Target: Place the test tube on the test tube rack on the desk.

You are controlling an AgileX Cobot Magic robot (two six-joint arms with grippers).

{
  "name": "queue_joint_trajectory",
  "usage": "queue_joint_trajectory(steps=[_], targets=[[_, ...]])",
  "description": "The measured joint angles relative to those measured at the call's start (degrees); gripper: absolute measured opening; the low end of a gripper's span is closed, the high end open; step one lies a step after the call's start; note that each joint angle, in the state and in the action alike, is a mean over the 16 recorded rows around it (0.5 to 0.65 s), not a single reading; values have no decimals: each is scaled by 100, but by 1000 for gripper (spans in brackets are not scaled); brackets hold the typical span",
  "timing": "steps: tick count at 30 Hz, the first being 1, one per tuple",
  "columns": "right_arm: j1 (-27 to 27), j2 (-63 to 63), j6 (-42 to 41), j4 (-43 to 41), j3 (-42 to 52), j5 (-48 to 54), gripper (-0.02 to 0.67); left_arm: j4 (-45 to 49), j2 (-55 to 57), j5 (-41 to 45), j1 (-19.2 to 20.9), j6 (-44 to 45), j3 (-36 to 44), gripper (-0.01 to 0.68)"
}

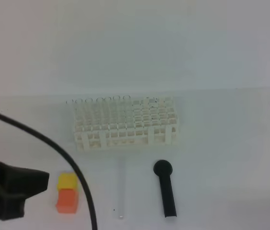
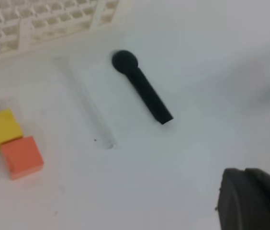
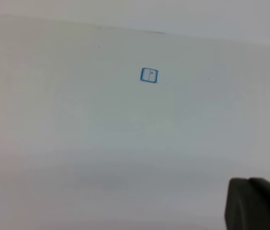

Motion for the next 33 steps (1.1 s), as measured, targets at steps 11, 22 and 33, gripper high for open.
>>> queue_joint_trajectory(steps=[11, 22, 33], targets=[[0, 0, 0, 0, 0, 0, -1, 1154, 1504, -188, -1116, -1485, -337, 0], [0, 0, 0, 0, 0, 0, -1, 2952, 2994, -356, -2504, -3881, -842, 0], [0, 0, 0, 0, 0, 0, -1, 3300, 3851, -454, -2694, -4498, -1190, 0]])
